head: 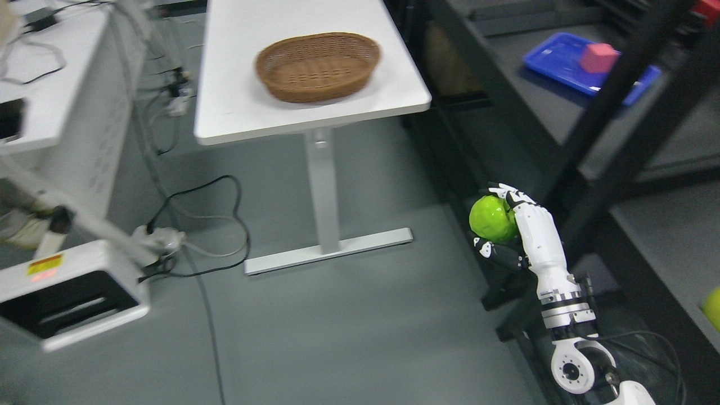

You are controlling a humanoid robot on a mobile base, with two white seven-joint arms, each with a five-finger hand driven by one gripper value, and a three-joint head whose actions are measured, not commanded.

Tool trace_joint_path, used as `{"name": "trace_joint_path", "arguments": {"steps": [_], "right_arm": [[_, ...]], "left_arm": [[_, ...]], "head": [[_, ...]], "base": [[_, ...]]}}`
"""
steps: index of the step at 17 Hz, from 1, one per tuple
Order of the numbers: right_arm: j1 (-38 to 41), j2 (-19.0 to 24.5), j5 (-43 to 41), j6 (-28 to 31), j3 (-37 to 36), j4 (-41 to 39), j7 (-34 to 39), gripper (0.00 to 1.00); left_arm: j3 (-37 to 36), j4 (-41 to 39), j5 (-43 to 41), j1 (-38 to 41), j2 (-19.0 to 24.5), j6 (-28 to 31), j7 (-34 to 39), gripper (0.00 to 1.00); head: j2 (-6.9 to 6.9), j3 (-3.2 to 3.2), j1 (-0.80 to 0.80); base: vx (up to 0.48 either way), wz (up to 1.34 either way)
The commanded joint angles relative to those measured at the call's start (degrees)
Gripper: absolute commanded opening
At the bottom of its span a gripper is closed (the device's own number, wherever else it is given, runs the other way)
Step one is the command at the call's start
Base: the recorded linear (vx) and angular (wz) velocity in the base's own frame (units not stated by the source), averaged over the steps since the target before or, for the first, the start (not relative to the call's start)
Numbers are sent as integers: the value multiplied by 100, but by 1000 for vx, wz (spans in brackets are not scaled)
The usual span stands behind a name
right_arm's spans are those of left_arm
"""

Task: Place green apple on left shelf middle layer
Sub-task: 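Carry the green apple with the right hand to the black shelf tray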

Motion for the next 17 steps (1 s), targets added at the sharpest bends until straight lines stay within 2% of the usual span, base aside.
{"name": "trace_joint_path", "arguments": {"steps": [1,8,11,17], "right_arm": [[24,148,-1,17,-77,-31,-4,1],[32,131,-1,17,-68,-31,-4,1],[41,131,-1,17,-51,-31,14,1],[-90,87,-1,-132,283,-31,356,2]], "left_arm": [[0,-6,0,-4,99,16,2,100],[0,-6,0,-4,99,16,2,100],[0,3,0,-4,99,16,2,100],[0,3,0,-4,99,16,2,100]], "head": [[0,0,0],[0,0,0],[0,0,0],[-1,0,0]], "base": [[-178,-1406],[44,-2227],[200,-978],[320,-383]]}}
